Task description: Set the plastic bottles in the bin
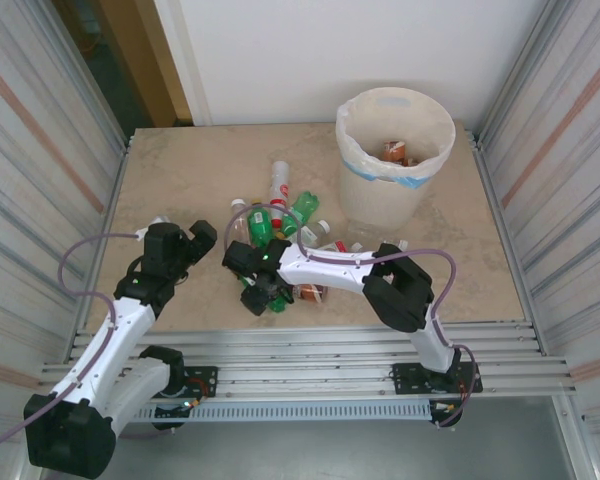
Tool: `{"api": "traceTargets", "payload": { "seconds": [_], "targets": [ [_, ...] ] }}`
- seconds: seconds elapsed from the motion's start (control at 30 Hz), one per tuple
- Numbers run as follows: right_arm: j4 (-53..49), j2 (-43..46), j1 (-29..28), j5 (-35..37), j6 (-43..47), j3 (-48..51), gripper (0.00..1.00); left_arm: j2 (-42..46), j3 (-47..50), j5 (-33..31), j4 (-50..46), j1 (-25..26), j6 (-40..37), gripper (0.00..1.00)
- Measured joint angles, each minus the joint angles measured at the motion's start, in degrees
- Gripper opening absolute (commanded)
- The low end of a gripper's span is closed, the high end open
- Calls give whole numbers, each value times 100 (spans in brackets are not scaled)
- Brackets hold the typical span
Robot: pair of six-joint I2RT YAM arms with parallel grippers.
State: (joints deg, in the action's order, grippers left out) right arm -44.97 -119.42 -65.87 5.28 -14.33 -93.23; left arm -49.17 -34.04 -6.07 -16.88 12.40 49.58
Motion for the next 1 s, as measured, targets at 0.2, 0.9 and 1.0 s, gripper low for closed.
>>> {"api": "traceTargets", "payload": {
  "seconds": [0.2,0.9,1.0],
  "targets": [
    [11,-177,-2,-63,46,-90,59,2,0,2,0,-9,0,99],
    [-22,-306,33,-22,153,-173,22,0,0,4,0,-46,0,99],
    [-50,-122,48,35,153,-173,20,0,0,4,0,-46,-2,99]
  ]
}}
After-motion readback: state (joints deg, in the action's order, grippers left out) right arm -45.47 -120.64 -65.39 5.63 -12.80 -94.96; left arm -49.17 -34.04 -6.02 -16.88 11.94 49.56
